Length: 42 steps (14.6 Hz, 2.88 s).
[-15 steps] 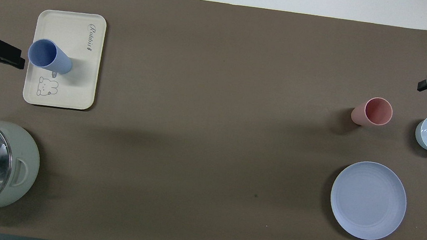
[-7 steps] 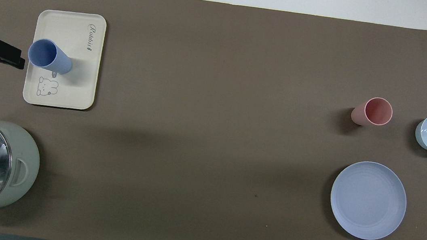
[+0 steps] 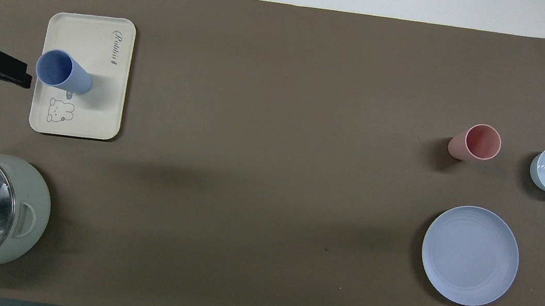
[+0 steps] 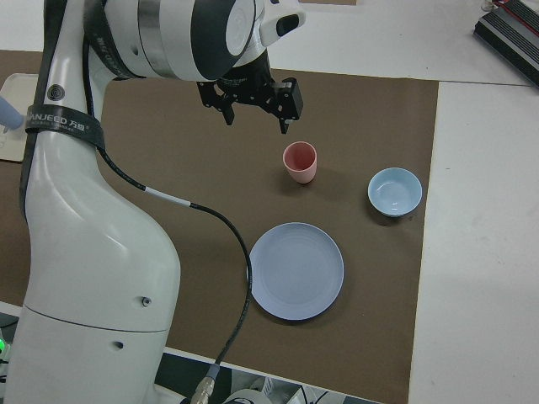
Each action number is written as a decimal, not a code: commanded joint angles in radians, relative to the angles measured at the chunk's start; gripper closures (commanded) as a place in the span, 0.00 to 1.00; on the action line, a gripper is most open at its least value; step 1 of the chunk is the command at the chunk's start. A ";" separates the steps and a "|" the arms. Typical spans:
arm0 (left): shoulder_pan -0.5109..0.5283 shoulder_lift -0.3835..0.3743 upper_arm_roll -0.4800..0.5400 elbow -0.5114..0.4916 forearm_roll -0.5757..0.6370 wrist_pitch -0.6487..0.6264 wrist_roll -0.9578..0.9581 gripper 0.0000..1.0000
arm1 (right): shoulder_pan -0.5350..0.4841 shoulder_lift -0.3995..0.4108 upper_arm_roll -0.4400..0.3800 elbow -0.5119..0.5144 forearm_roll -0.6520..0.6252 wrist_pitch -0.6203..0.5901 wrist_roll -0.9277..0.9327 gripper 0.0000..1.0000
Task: Place cup on tray
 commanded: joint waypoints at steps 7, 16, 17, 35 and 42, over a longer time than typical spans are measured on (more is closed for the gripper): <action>0.004 -0.012 0.003 -0.012 -0.011 -0.003 0.005 0.00 | 0.019 -0.090 -0.020 -0.131 -0.016 0.049 -0.028 0.00; 0.004 -0.012 0.003 -0.012 -0.011 -0.003 0.005 0.00 | 0.019 -0.076 -0.031 -0.131 -0.019 0.071 -0.032 0.00; 0.004 -0.012 0.003 -0.012 -0.011 -0.003 0.005 0.00 | 0.019 -0.068 -0.029 -0.128 -0.021 0.071 -0.032 0.00; 0.004 -0.012 0.003 -0.012 -0.009 -0.003 0.005 0.00 | 0.059 -0.067 -0.090 -0.192 -0.019 0.115 -0.035 0.00; 0.004 -0.012 0.003 -0.012 -0.011 -0.003 0.005 0.00 | 0.057 -0.070 -0.084 -0.200 -0.019 0.125 -0.035 0.00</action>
